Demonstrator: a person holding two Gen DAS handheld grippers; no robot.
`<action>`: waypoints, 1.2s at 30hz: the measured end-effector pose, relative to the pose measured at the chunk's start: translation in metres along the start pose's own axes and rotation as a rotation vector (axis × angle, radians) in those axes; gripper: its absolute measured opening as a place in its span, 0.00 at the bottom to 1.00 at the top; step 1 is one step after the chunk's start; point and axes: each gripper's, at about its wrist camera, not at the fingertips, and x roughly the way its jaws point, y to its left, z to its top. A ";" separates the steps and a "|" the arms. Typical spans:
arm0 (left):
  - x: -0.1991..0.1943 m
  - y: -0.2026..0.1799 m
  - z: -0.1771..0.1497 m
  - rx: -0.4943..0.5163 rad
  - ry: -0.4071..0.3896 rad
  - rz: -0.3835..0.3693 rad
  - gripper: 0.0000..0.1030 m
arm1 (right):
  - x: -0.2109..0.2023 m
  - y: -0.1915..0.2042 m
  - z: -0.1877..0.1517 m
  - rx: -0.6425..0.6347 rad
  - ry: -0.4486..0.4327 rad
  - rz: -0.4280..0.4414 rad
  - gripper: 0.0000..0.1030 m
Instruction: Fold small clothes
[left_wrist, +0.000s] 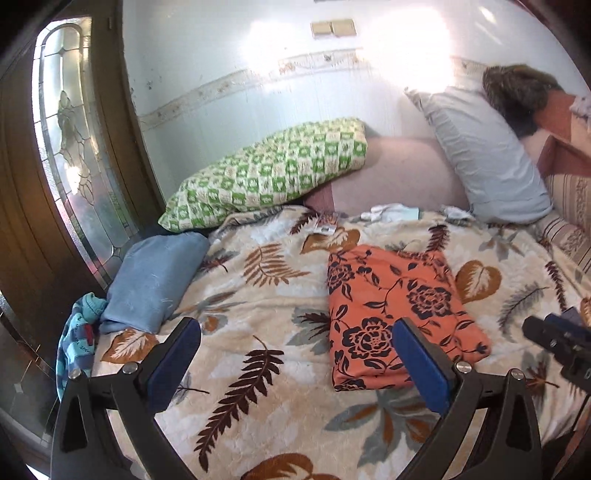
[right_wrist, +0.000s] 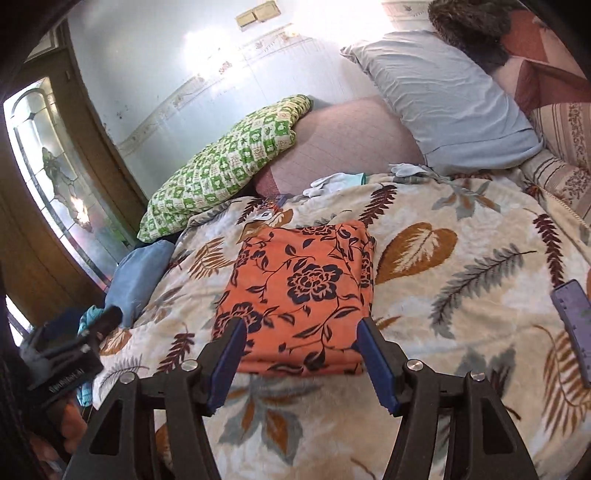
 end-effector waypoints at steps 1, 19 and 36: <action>-0.011 0.002 0.001 -0.004 -0.014 0.001 1.00 | -0.007 0.003 -0.001 -0.001 -0.006 0.004 0.64; -0.102 0.030 0.011 -0.068 -0.129 0.019 1.00 | -0.097 0.068 -0.002 -0.142 -0.168 0.021 0.64; -0.105 0.032 0.010 -0.075 -0.115 0.011 1.00 | -0.097 0.073 -0.003 -0.153 -0.163 0.019 0.64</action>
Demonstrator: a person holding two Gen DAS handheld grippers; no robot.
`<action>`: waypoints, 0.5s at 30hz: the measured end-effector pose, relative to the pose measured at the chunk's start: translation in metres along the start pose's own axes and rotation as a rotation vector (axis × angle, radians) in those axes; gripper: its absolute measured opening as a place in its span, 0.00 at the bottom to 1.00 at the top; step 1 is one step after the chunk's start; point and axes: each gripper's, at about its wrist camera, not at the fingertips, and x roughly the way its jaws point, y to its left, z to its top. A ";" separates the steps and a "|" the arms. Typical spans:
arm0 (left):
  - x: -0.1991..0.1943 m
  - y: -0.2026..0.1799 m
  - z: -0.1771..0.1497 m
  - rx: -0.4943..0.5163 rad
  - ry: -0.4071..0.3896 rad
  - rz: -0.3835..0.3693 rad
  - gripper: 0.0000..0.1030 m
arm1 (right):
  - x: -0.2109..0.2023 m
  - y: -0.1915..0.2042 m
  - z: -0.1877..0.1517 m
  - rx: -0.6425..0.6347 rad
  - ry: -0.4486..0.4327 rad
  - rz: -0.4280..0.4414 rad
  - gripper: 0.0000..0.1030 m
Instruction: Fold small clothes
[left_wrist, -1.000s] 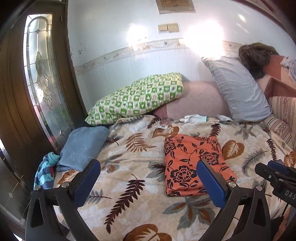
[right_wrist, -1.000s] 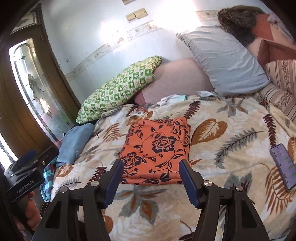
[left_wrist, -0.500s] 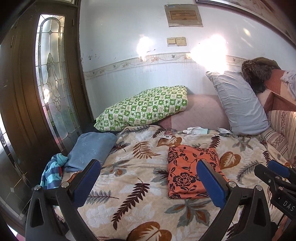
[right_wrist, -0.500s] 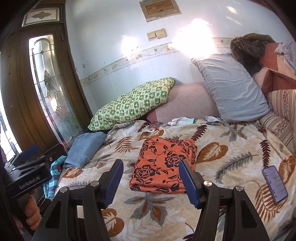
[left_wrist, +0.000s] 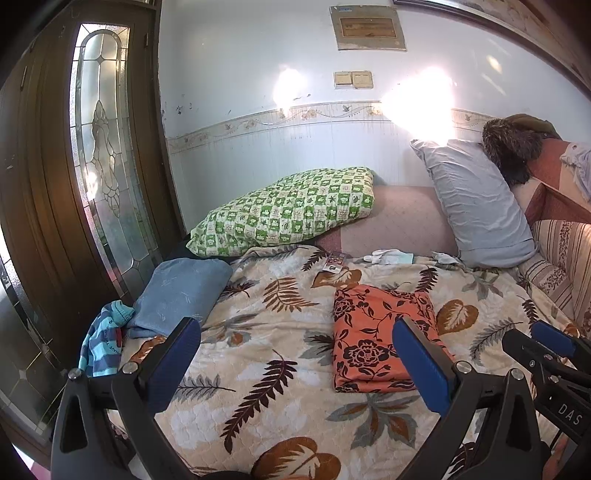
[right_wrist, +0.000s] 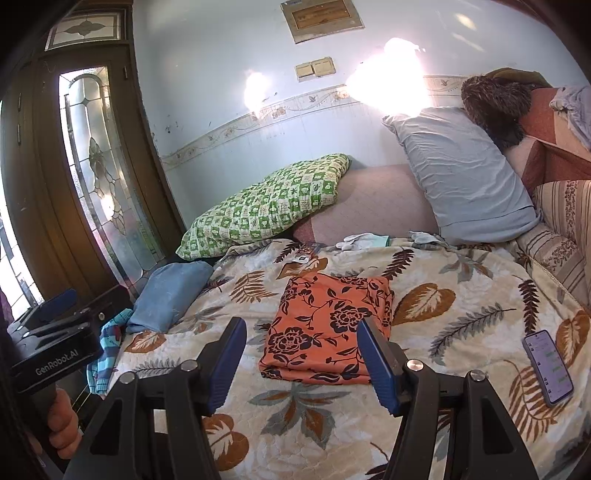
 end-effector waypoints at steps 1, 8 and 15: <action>0.000 0.000 0.000 -0.001 -0.001 0.001 1.00 | 0.001 0.001 0.000 -0.001 0.004 0.002 0.64; -0.002 0.004 -0.001 -0.006 -0.001 0.005 1.00 | 0.001 0.007 -0.002 -0.014 0.009 0.003 0.64; -0.009 0.014 -0.002 -0.027 -0.006 0.006 1.00 | 0.001 0.013 -0.003 -0.027 0.014 -0.001 0.64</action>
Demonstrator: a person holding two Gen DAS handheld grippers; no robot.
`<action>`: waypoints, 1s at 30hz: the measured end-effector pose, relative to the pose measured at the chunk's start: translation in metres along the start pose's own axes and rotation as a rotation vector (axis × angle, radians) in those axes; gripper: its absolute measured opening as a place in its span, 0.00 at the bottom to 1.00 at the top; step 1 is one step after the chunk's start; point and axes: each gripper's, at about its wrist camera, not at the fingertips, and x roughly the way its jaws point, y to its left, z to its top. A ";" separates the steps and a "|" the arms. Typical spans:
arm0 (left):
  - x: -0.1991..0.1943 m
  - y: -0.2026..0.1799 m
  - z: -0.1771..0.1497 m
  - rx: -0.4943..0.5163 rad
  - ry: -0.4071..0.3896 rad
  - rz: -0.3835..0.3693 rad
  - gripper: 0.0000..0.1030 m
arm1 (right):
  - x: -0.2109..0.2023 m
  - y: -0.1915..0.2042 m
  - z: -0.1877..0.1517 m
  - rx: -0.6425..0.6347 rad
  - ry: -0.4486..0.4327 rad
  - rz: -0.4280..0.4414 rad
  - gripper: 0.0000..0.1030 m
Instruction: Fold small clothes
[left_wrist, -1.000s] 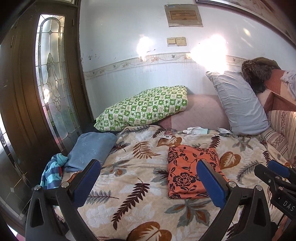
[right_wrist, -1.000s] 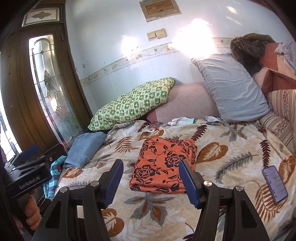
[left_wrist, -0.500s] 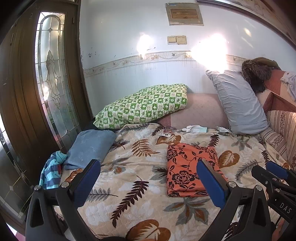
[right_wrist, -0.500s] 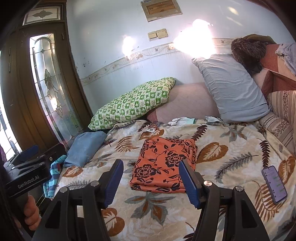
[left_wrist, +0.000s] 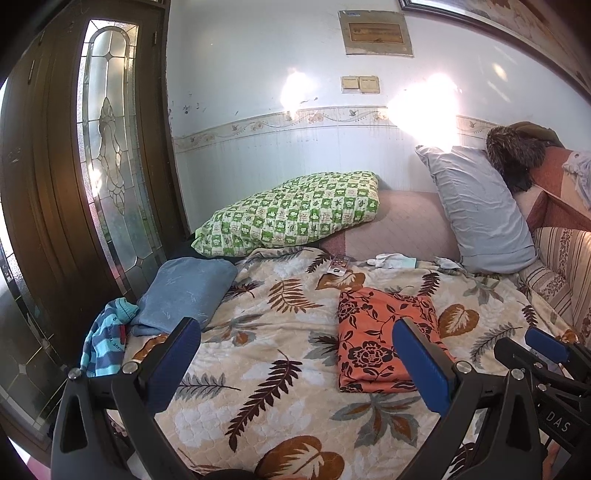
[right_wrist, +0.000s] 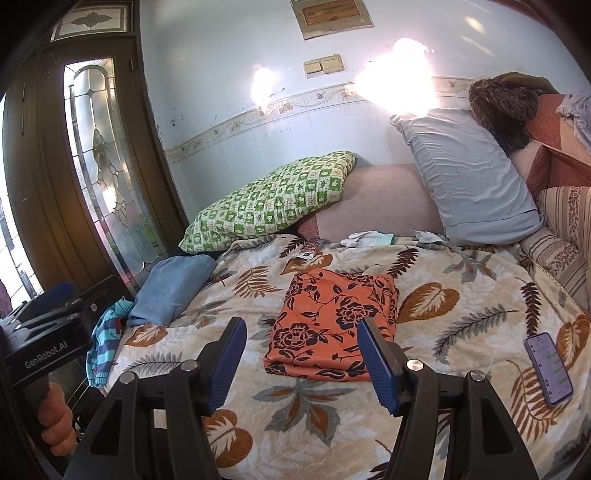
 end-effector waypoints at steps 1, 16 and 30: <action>0.000 0.001 0.000 -0.001 0.002 0.000 1.00 | 0.000 0.001 0.000 -0.001 0.000 0.000 0.64; -0.007 0.009 -0.004 -0.008 -0.007 0.002 1.00 | -0.006 0.012 -0.001 -0.021 -0.008 -0.001 0.64; -0.012 0.020 -0.006 -0.021 -0.001 0.006 1.00 | -0.014 0.023 0.000 -0.037 -0.022 -0.003 0.64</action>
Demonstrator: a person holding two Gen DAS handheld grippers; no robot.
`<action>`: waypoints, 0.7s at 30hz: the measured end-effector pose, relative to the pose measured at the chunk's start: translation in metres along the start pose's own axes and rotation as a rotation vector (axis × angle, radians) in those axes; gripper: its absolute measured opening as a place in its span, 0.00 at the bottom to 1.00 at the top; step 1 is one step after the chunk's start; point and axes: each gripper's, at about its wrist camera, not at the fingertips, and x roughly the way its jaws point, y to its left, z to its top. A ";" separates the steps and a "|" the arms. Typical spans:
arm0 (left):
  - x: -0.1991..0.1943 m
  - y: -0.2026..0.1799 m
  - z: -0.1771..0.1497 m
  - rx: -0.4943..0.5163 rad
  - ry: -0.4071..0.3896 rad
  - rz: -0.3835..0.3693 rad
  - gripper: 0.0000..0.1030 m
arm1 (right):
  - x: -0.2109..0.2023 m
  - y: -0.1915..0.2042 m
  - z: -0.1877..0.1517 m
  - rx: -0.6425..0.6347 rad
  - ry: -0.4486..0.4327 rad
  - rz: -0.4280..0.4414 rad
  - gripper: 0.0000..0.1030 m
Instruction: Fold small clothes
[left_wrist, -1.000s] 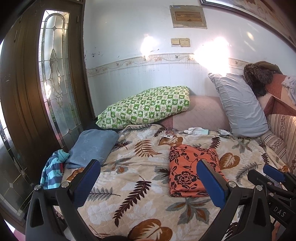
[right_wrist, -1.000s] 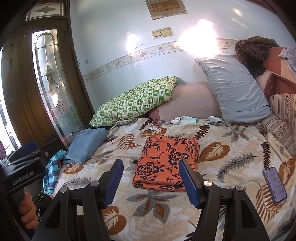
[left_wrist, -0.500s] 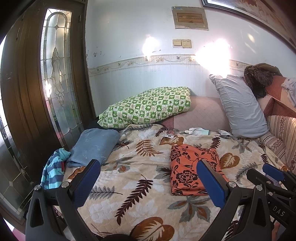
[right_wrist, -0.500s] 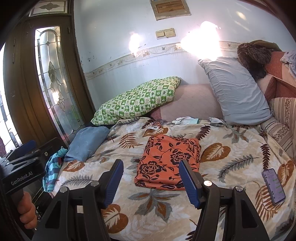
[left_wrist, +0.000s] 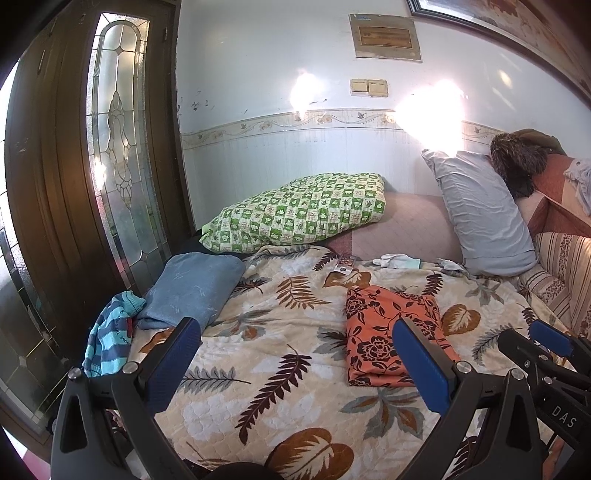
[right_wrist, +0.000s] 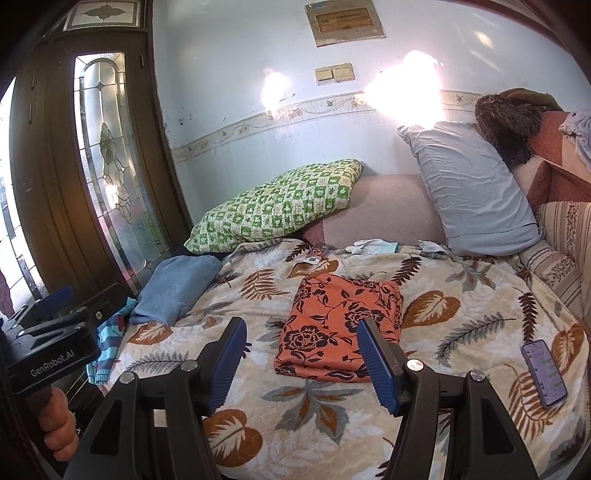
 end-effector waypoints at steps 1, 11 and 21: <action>0.000 0.000 0.000 0.001 0.001 0.000 1.00 | 0.000 0.001 0.000 0.000 0.000 0.001 0.64; 0.006 0.002 -0.006 -0.009 0.016 -0.013 1.00 | 0.000 0.004 -0.002 -0.006 0.004 -0.018 0.64; 0.030 0.002 -0.012 -0.013 0.047 -0.035 1.00 | 0.010 0.008 -0.002 -0.021 0.025 -0.053 0.64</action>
